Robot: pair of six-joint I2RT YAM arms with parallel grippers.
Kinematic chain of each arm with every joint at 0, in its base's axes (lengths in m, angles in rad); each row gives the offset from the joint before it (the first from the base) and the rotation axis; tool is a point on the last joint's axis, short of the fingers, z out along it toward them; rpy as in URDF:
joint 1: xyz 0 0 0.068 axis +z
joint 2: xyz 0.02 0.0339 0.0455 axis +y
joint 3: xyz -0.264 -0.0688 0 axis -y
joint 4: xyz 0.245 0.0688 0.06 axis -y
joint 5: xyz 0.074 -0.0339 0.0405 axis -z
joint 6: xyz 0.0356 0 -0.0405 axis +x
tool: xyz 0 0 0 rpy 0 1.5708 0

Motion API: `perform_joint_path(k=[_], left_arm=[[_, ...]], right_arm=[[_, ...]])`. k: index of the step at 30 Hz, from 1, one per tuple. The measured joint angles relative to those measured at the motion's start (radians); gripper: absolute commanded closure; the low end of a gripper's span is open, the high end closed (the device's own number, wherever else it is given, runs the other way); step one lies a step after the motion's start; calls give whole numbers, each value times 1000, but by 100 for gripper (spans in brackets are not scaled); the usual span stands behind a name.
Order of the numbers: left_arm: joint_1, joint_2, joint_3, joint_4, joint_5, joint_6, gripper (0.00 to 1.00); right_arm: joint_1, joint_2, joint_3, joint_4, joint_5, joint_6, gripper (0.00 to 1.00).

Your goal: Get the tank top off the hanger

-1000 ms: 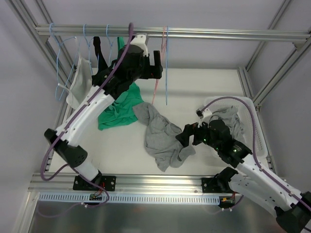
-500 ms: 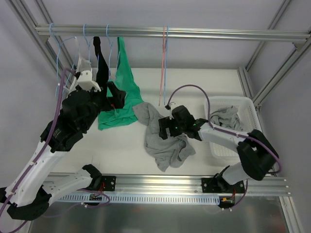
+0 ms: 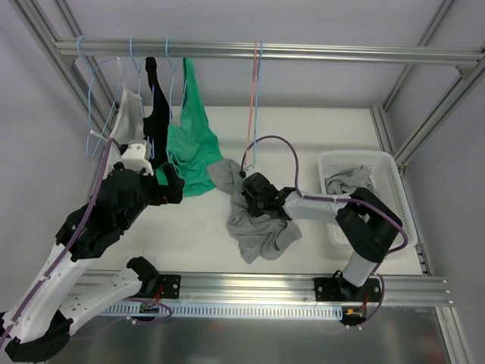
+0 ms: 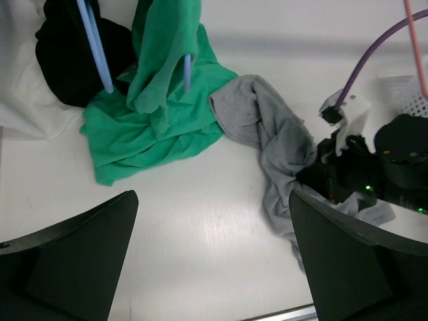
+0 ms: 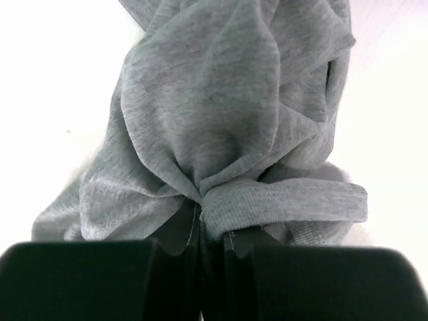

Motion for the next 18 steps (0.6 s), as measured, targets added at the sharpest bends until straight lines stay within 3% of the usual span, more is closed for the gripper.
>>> perform_joint_path(k=[4, 9, 14, 18], left_arm=[[0, -51, -94, -23, -41, 12, 1], [0, -54, -155, -53, -94, 11, 1], [0, -79, -158, -55, -117, 10, 1], [0, -91, -159, -54, -124, 10, 1]], right_arm=[[6, -85, -79, -12, 9, 3, 100], [8, -308, -170, -107, 23, -10, 100], [8, -616, -164, -148, 55, -35, 100], [8, -757, -103, -216, 105, -75, 100]])
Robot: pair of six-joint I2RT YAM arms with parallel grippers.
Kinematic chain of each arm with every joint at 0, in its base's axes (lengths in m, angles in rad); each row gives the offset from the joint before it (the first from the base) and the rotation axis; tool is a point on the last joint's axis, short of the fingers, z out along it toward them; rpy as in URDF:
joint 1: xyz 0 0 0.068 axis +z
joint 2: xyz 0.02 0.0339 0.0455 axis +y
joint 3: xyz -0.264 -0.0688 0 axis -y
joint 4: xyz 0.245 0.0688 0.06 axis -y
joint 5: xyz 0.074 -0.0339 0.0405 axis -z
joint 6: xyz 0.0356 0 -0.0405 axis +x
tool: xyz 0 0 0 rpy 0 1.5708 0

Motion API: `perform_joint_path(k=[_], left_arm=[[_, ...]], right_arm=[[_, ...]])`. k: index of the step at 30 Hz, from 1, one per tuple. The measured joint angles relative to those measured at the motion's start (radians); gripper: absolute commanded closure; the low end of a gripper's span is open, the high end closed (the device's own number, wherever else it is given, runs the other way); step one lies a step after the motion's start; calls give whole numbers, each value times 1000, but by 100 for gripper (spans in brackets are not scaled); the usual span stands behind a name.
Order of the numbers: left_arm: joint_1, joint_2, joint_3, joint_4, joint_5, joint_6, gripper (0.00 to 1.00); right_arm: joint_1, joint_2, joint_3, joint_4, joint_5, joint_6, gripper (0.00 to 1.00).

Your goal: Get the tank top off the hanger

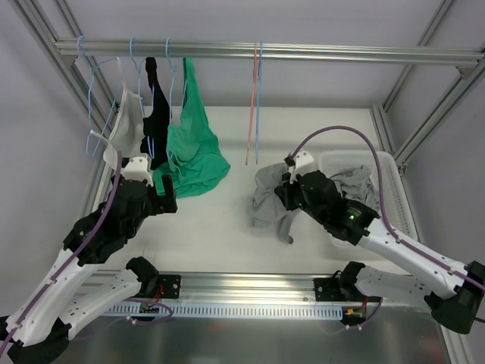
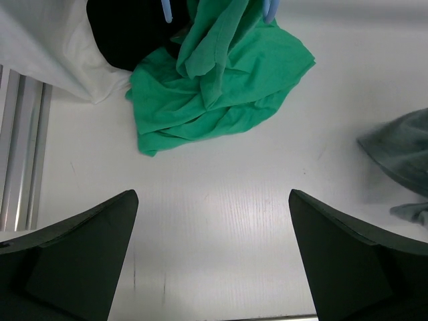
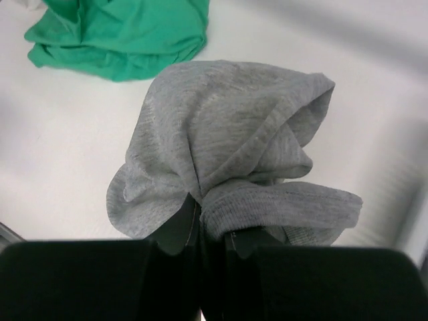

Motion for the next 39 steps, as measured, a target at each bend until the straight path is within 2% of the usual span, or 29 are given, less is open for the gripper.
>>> perform_joint_path(k=[5, 12, 17, 22, 25, 29, 34, 39], left_arm=[[0, 0, 0, 0, -5, 0, 1], [0, 0, -14, 0, -12, 0, 1], [0, -2, -16, 0, -12, 0, 1], [0, -3, -16, 0, -12, 0, 1], [0, -4, -16, 0, -12, 0, 1], [0, -9, -16, 0, -11, 0, 1], [0, -19, -16, 0, -11, 1, 1], [0, -26, -16, 0, -10, 1, 1]], right_arm=[[-21, -76, 102, -116, 67, -61, 100], [-129, -166, 251, -244, 120, -131, 100], [-283, -183, 378, -335, 167, -158, 100], [-517, -159, 457, -396, 173, -166, 100], [-756, -108, 460, -411, 107, -156, 100], [-960, -24, 414, -397, 21, -137, 100], [-1048, 66, 303, -337, -64, -102, 100], [-1075, 256, 240, -238, -96, -57, 100]])
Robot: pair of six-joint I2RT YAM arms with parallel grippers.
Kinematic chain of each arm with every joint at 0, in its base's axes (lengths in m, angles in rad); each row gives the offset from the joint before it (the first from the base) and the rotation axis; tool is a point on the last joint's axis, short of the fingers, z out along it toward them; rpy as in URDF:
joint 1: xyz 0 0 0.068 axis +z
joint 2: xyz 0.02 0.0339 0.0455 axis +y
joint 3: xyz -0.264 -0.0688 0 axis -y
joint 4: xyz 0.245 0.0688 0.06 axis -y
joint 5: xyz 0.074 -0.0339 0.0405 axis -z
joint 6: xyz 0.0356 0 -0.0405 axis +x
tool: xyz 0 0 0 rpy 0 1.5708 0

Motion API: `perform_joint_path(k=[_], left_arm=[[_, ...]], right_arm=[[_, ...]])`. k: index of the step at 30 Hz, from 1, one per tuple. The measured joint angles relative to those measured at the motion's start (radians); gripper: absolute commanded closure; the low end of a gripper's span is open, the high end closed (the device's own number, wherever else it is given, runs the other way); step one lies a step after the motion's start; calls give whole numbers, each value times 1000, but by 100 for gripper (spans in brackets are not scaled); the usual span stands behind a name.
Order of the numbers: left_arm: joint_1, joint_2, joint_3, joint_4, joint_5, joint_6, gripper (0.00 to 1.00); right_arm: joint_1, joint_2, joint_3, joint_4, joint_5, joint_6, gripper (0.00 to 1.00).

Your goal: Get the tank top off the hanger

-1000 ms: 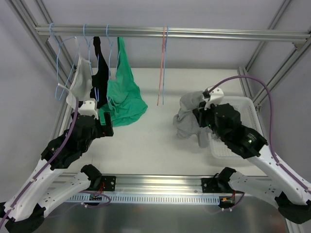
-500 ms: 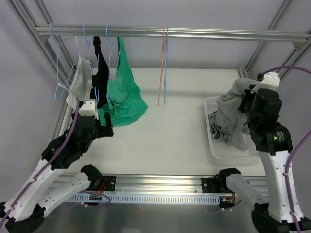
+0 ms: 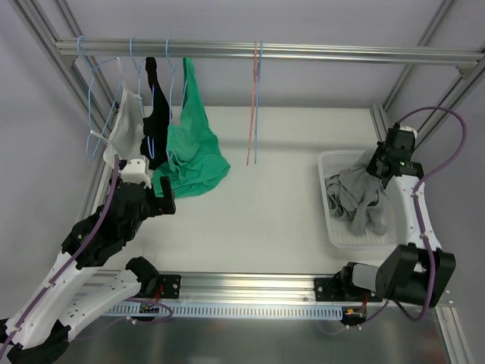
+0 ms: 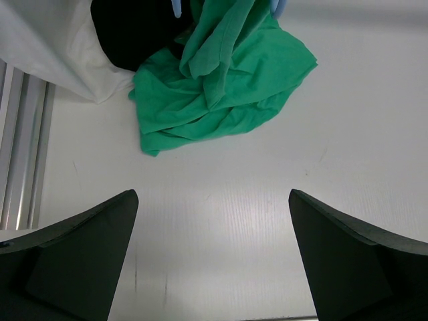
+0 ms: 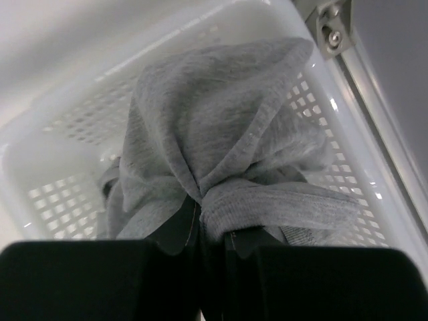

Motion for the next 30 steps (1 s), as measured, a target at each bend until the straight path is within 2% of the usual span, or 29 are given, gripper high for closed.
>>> perform_joint_path(k=[3, 5, 7, 8, 10, 13, 15, 18, 20, 22, 23, 24, 30], left_arm=[[0, -13, 0, 0, 0, 0, 1], [0, -26, -1, 0, 0, 0, 1], [0, -40, -1, 0, 0, 0, 1], [0, -49, -1, 0, 0, 0, 1], [0, -64, -1, 1, 0, 0, 1], [0, -85, -1, 1, -1, 0, 1], [0, -92, -1, 1, -1, 0, 1], [0, -96, -1, 1, -1, -1, 1], [0, -101, -1, 1, 0, -1, 1], [0, -112, -1, 2, 2, -1, 1], [0, -117, 0, 3, 3, -1, 1], [0, -125, 2, 4, 4, -1, 1], [0, -127, 73, 3, 30, -2, 1]], right_arm=[[-24, 96, -48, 47, -6, 20, 99], [-34, 143, -76, 65, -8, 31, 96], [-38, 180, -90, 76, -4, 46, 84], [-39, 196, -93, 84, -2, 55, 82], [-45, 220, -97, 102, -2, 68, 63], [-55, 229, -105, 116, -1, 85, 47], [-60, 222, -108, 116, 2, 93, 41], [-60, 185, -108, 109, 6, 98, 38], [-60, 144, -108, 100, 6, 101, 29], [-60, 89, -104, 87, 6, 107, 25], [-60, 64, -98, 76, 6, 108, 7], [-60, 36, -89, 65, 6, 115, 1], [-60, -153, -30, 15, 32, 109, 0]])
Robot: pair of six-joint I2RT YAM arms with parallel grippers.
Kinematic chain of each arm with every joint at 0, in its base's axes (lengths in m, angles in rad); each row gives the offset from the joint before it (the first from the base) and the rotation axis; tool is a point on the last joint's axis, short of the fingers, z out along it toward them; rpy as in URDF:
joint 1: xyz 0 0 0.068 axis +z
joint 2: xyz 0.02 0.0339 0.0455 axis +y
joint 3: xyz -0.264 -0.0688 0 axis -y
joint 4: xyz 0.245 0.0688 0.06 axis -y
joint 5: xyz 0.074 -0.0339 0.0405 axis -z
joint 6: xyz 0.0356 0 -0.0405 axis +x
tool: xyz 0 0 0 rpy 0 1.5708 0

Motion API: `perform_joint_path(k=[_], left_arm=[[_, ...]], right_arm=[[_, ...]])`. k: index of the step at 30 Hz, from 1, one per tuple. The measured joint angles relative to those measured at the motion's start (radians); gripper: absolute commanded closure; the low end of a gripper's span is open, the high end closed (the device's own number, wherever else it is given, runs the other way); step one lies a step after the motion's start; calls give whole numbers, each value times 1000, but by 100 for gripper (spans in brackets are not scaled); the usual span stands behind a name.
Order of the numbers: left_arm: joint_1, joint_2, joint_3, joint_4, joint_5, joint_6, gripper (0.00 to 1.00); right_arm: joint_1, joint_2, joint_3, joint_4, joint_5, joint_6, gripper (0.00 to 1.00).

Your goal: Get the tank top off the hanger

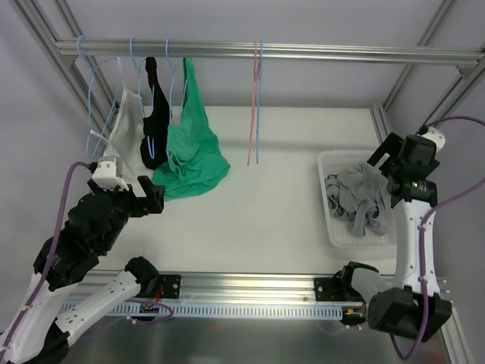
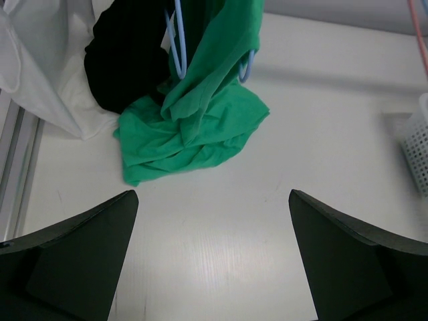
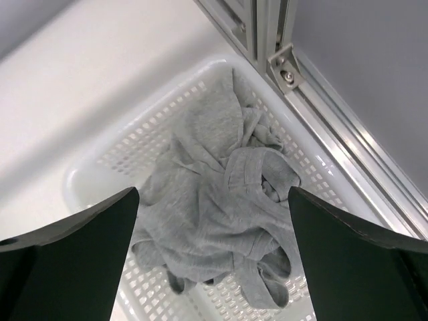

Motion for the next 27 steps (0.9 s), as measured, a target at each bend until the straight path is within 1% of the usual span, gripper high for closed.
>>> perform_joint_path(k=[2, 4, 6, 8, 9, 11, 14, 18, 22, 26, 27], left_arm=[[0, 35, 60, 0, 3, 0, 1], [0, 94, 135, 0, 13, 1, 1], [0, 170, 227, -10, 21, 2, 1], [0, 249, 319, -16, 21, 2, 1], [0, 305, 388, -27, 14, 10, 1], [0, 394, 493, -24, -3, 32, 1], [11, 540, 656, -23, -32, 96, 1], [86, 727, 830, -22, 5, 187, 1], [167, 888, 941, -23, 74, 251, 1], [252, 998, 1005, -27, 153, 290, 10], [274, 1019, 1016, -27, 185, 296, 19]], right_arm=[[0, -76, 2, -8, -9, -1, 0], [0, -163, 2, -16, -72, 2, 0], [-1, -240, -16, 11, -181, 5, 1], [-1, -311, -49, 47, -330, 19, 1], [-1, -336, -65, 61, -404, 27, 0], [-1, -357, -94, 87, -527, 42, 0], [-1, -359, -140, 100, -646, 55, 1], [-1, -368, -201, 96, -751, 62, 1], [-1, -399, -212, 99, -818, 61, 0], [5, -442, -212, 100, -853, 61, 0], [7, -451, -212, 100, -860, 61, 1]])
